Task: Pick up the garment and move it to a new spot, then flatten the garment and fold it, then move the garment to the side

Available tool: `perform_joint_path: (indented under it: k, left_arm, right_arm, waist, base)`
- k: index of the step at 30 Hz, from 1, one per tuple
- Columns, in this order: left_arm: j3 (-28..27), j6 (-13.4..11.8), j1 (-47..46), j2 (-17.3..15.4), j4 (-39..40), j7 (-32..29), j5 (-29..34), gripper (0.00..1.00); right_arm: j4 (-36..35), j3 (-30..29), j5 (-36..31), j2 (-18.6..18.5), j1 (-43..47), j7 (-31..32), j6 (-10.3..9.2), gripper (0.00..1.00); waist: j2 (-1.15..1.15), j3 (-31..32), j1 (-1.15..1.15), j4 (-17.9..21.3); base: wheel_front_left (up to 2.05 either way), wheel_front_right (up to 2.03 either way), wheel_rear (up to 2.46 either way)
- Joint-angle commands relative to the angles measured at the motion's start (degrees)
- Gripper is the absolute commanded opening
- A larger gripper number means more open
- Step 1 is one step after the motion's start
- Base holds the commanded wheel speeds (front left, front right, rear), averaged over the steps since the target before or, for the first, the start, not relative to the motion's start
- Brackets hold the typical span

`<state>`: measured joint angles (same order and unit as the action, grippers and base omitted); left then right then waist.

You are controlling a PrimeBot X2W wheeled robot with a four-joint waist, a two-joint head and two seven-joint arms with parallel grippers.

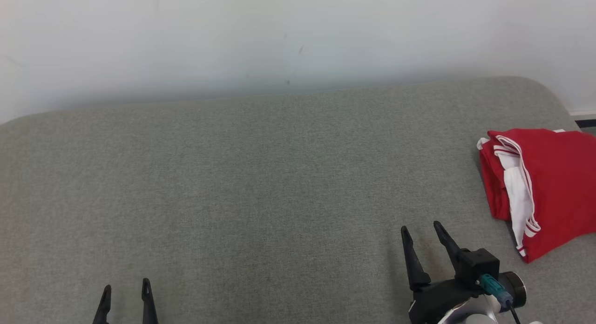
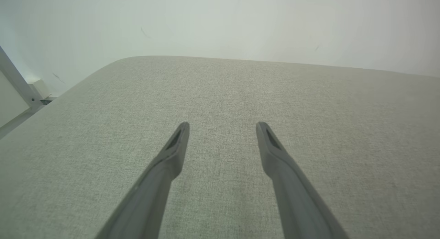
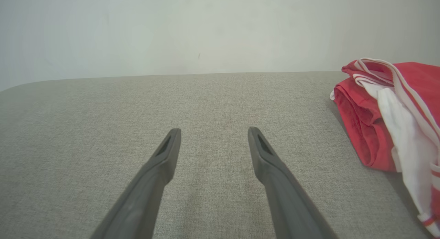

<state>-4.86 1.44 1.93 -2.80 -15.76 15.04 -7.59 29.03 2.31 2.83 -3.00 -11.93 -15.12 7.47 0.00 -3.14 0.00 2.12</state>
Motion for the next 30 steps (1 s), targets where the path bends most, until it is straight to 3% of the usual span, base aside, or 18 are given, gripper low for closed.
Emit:
perform_joint_path:
  k: [1, 10, 11, 16, 30]
  left_arm:
    - [0.09, 0.18, -0.44, -0.09, 0.19, 0.17, -0.27, 1.0]
    - [0.56, 0.93, -0.4, -0.13, -0.52, 0.17, -1.23, 1.0]
    - [0.67, 1.07, 0.02, -0.05, -0.7, -0.01, -1.47, 0.0]
    - [0.56, 1.11, 0.35, 0.3, -3.18, -0.36, -2.26, 0.0]
    - [0.08, 2.06, -1.42, 0.21, -2.29, -4.37, -17.69, 0.0]
  right_arm:
    - [0.09, -0.12, -0.23, 0.14, -0.19, 0.02, 0.0, 1.0]
    - [0.96, -0.62, -0.4, 0.14, 0.06, 0.02, -0.01, 1.0]
    - [1.24, -0.8, -0.39, 0.06, 0.19, 0.01, 0.0, 0.0]
    - [3.46, -1.1, 0.22, 0.18, 1.73, 0.55, 0.0, 0.0]
    - [0.0, -2.62, 16.94, 0.16, 2.39, 4.56, 0.0, 0.0]
  waist:
    - [0.0, -0.31, 0.0, 4.38]
    - [0.0, -0.02, 0.0, 4.19]
    - [0.0, -0.06, 0.0, 4.2]
    - [0.0, -0.04, 0.0, 4.18]
    - [0.0, 0.31, 0.0, 3.47]
  base:
    - [0.0, 0.0, 0.0]
    - [0.0, 0.0, 0.0]
    - [0.0, 0.0, 0.0]
    - [0.0, 0.0, 0.0]
    - [0.0, 0.0, 0.0]
